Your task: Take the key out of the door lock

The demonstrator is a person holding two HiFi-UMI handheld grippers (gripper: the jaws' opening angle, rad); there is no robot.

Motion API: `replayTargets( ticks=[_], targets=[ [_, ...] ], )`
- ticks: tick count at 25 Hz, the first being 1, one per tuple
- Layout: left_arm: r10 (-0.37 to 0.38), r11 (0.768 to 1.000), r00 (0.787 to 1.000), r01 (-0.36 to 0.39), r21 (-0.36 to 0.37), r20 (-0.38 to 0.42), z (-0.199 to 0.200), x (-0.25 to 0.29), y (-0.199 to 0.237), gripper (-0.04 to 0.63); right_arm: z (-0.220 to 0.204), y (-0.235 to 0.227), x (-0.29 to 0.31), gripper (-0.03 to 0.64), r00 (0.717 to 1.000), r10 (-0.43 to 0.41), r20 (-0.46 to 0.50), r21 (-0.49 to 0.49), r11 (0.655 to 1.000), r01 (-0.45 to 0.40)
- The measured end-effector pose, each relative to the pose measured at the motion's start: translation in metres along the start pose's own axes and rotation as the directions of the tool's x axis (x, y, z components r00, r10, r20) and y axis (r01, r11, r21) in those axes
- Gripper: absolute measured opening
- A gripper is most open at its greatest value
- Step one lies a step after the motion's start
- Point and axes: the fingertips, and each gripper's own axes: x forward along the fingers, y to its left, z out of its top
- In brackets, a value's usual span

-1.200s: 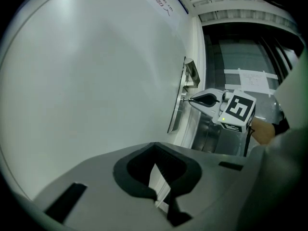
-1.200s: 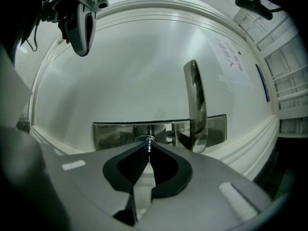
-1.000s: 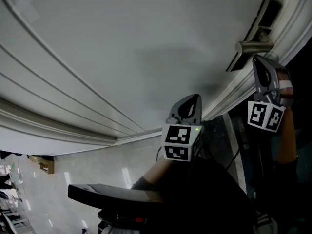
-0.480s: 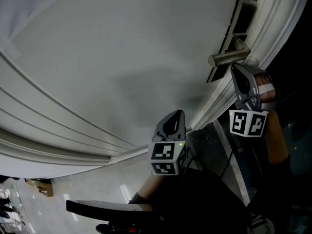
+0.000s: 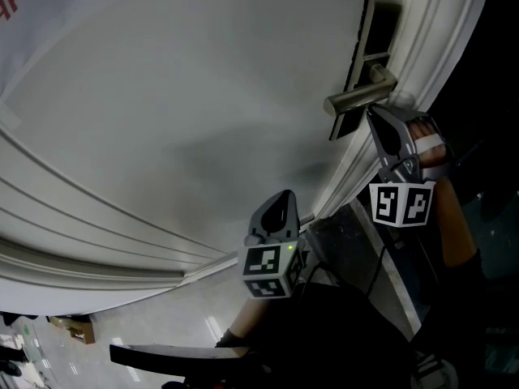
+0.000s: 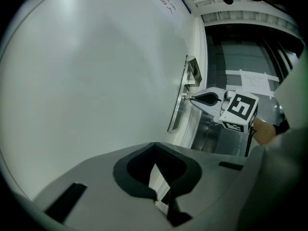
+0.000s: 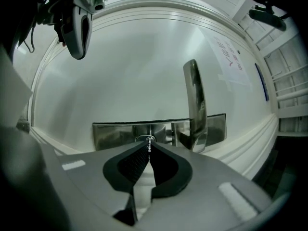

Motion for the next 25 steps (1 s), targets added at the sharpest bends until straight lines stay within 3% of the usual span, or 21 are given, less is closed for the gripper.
replayTargets(
  ticks=[11, 21, 25],
  targets=[
    [0.000, 1.000, 1.000, 0.000, -0.002, -0.008, -0.0024, -0.0010, 0.0005, 0.000, 0.0001, 0.0010, -0.0003, 0.012, 0.999, -0.032, -0.015, -0.091, 0.995, 0.030],
    [0.001, 1.000, 1.000, -0.001, -0.006, -0.010, -0.0031, -0.0019, 0.0023, 0.000, 0.0004, -0.0008, -0.0009, 0.012, 1.000, -0.004, -0.019, -0.002, 1.000, 0.004],
    [0.002, 1.000, 1.000, -0.002, -0.004, -0.009, -0.0023, -0.0012, 0.0036, 0.000, -0.0002, -0.0010, -0.0005, 0.012, 1.000, -0.011, -0.022, -0.032, 0.999, 0.011]
  ],
)
